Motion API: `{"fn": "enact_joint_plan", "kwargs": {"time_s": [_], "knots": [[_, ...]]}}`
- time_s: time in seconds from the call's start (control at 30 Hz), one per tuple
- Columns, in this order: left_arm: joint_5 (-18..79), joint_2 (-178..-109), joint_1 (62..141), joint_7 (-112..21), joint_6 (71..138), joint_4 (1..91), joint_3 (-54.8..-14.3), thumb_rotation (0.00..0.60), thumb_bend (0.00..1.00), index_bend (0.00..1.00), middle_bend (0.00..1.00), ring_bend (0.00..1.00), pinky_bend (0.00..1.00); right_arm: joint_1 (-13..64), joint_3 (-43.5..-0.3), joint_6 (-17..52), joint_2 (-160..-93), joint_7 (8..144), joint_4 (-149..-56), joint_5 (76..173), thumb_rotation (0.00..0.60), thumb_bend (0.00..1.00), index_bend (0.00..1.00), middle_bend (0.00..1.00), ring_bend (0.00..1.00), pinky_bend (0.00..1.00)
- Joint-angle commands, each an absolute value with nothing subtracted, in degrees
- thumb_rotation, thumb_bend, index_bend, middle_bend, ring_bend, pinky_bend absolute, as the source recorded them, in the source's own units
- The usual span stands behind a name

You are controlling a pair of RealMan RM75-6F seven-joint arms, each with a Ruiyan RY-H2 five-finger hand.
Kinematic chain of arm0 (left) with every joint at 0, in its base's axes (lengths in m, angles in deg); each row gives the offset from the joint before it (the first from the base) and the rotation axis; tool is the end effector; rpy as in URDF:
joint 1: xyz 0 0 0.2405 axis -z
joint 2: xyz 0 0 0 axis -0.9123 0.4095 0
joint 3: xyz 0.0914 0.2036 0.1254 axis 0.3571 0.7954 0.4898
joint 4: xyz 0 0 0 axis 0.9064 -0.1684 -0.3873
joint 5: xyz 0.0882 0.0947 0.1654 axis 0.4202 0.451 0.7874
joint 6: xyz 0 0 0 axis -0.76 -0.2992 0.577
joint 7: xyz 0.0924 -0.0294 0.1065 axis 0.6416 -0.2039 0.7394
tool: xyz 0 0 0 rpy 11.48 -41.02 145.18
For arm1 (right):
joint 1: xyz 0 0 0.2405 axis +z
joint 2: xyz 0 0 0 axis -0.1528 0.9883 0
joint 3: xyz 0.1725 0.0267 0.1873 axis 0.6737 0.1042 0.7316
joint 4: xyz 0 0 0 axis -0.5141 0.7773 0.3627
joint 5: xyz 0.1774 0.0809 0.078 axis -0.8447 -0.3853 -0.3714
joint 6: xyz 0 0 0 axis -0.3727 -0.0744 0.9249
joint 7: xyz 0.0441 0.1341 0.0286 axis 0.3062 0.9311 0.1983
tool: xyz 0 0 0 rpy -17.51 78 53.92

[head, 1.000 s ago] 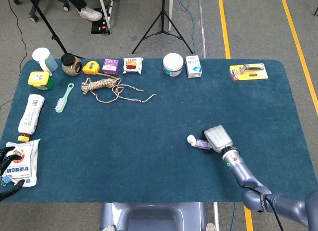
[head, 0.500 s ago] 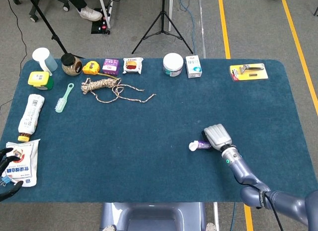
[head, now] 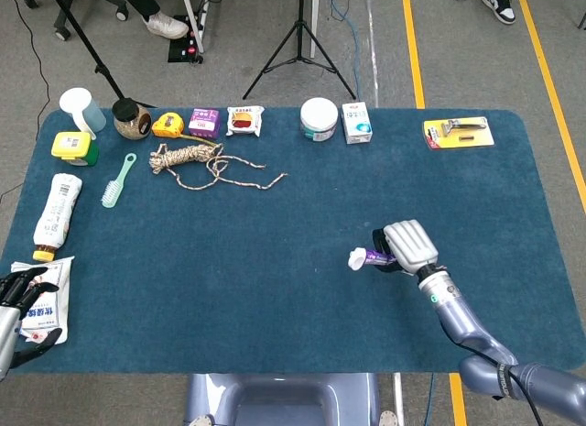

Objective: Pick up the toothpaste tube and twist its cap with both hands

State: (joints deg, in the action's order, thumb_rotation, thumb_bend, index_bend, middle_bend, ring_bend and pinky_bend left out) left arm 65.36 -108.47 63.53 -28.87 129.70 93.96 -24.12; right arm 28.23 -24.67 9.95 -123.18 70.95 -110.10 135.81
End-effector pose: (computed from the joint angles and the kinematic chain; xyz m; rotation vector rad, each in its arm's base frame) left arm -0.2272 0.1273 0.1976 -1.4777 -0.8456 -0.8345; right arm -0.2051 -0.3434 0.0355 1.8070 -0.9822 0.9551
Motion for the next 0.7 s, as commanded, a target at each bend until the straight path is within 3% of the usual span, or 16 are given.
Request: {"fn": "enact_joint_plan", "kwargs": {"time_s": [0.03, 0.43, 0.7], "knots": [[65.56, -108.71, 64.69, -28.65, 128.20, 94.94, -24.46, 0.600, 0.18, 0.32, 0.21, 0.18, 0.21, 27.84, -24.69, 10.35, -122.56, 71.17, -111.30, 136.41, 0.600, 0.30, 0.77, 0.80, 0.89, 0.96], [61.36, -110.22, 73.75, -23.57, 117.58, 101.55, -29.15, 0.600, 0.18, 0.32, 0.21, 0.18, 0.21, 29.35, -24.13, 8.33, -120.32, 64.10, -117.30, 134.41, 0.600, 0.30, 0.78, 0.81, 0.91, 0.97], [47.96, -112.87, 83.59, -17.92, 107.90, 106.65, -34.93, 0.600, 0.18, 0.27, 0.21, 0.18, 0.21, 30.93, -23.07, 7.83, -120.98, 56.36, -120.22, 129.41, 0.600, 0.30, 0.78, 0.82, 0.92, 0.98]]}}
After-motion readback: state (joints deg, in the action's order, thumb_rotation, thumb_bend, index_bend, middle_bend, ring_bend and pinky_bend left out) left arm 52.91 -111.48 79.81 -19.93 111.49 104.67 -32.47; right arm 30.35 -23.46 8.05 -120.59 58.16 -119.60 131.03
